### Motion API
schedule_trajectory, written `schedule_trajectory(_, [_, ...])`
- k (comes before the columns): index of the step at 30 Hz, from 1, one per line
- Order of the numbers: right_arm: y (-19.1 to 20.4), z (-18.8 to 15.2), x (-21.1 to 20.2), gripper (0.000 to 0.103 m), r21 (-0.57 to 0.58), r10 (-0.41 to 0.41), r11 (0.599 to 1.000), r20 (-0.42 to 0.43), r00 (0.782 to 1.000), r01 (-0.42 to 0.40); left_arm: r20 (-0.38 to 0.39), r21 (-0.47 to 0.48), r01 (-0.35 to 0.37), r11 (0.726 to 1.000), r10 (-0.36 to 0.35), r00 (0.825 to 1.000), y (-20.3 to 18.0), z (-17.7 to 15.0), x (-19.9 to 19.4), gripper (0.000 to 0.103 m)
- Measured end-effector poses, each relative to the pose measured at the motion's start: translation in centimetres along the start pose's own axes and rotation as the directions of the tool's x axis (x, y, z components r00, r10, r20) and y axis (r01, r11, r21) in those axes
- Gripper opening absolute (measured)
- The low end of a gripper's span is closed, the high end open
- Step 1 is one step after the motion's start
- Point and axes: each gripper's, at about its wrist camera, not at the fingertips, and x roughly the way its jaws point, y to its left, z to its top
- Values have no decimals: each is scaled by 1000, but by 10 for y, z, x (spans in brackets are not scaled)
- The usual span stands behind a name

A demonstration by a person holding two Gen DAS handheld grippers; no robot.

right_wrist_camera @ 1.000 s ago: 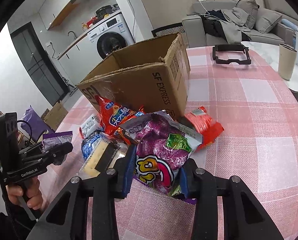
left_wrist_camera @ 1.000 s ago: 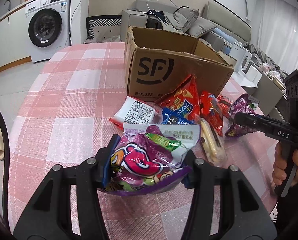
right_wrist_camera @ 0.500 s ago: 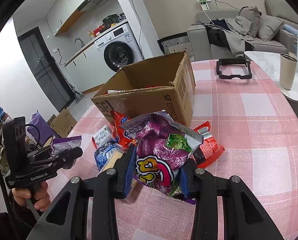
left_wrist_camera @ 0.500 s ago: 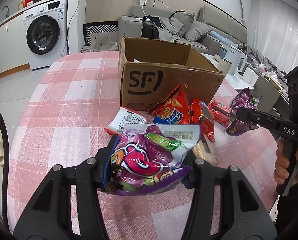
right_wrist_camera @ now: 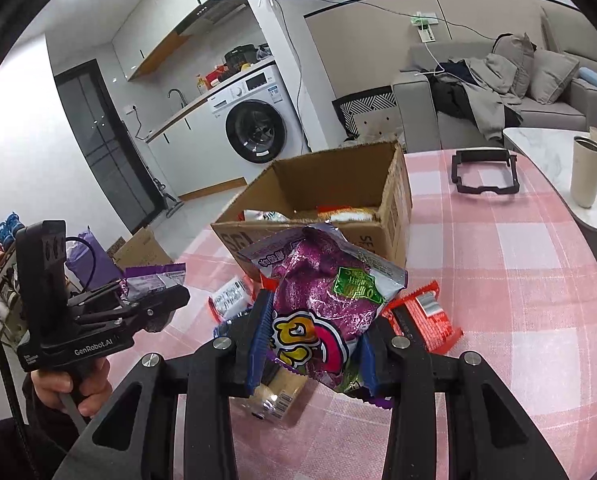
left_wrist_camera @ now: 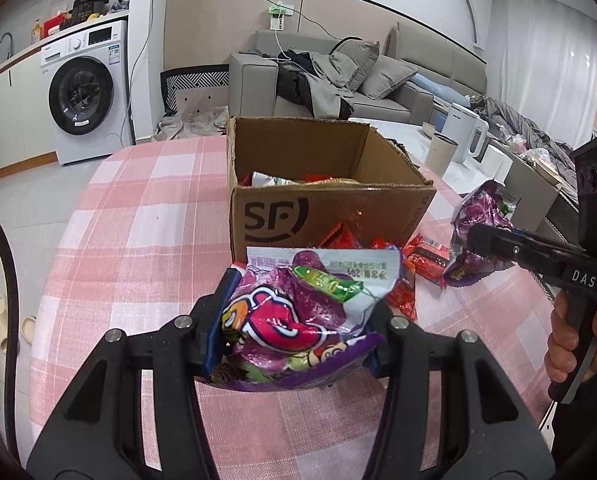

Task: Organize snacks

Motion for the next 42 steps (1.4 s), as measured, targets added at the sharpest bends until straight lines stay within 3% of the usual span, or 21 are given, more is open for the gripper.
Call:
schedule_trajectory(20, [12, 58, 8, 38, -31, 4, 1000, 72, 997, -2, 86, 9, -6, 1000, 5, 996, -4, 74, 6, 49])
schedule_trajectory(32, [11, 88, 27, 38, -26, -5, 1000, 107, 994, 8, 93, 14, -13, 1000, 12, 996, -5, 108, 43, 49])
schedule_trajectory(42, [7, 100, 55, 38, -26, -5, 1000, 73, 997, 7, 91, 22, -21, 1000, 19, 996, -7, 130, 78, 49])
